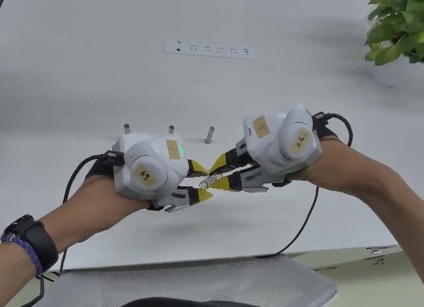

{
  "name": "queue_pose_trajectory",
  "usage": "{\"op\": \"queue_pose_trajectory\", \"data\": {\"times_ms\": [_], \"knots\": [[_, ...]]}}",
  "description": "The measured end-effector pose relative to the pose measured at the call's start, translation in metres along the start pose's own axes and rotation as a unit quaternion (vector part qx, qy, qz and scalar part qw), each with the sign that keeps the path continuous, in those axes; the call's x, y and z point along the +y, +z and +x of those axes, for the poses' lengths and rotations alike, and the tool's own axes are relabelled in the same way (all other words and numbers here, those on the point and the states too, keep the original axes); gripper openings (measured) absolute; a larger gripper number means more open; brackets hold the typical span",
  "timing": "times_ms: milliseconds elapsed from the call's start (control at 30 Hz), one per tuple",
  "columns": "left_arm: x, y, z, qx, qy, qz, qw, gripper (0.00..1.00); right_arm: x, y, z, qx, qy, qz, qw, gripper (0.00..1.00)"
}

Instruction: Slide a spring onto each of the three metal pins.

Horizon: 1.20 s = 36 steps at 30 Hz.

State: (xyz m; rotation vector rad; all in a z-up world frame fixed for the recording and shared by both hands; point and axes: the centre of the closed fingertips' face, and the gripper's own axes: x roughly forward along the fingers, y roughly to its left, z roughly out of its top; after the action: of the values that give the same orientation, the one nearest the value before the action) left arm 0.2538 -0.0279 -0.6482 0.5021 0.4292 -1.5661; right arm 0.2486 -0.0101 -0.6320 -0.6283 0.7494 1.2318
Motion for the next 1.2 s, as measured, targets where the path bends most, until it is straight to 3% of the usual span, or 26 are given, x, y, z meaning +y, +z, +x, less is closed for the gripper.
{"op": "queue_pose_trajectory", "data": {"times_ms": [233, 500, 1200], "knots": [[0.006, -0.006, -0.005, 0.002, 0.015, -0.012, 0.9998, 0.18, -0.002, -0.004, 0.002, 0.002, -0.004, 0.008, 1.0, 0.09], [0.016, -0.018, -0.019, -0.003, 0.038, -0.046, 0.9982, 0.2, -0.006, -0.01, 0.006, 0.01, -0.008, 0.015, 0.9998, 0.09], [0.044, -0.053, -0.068, -0.009, 0.122, -0.123, 0.9848, 0.29, -0.033, -0.014, 0.01, 0.016, -0.015, 0.034, 0.9992, 0.09]]}}
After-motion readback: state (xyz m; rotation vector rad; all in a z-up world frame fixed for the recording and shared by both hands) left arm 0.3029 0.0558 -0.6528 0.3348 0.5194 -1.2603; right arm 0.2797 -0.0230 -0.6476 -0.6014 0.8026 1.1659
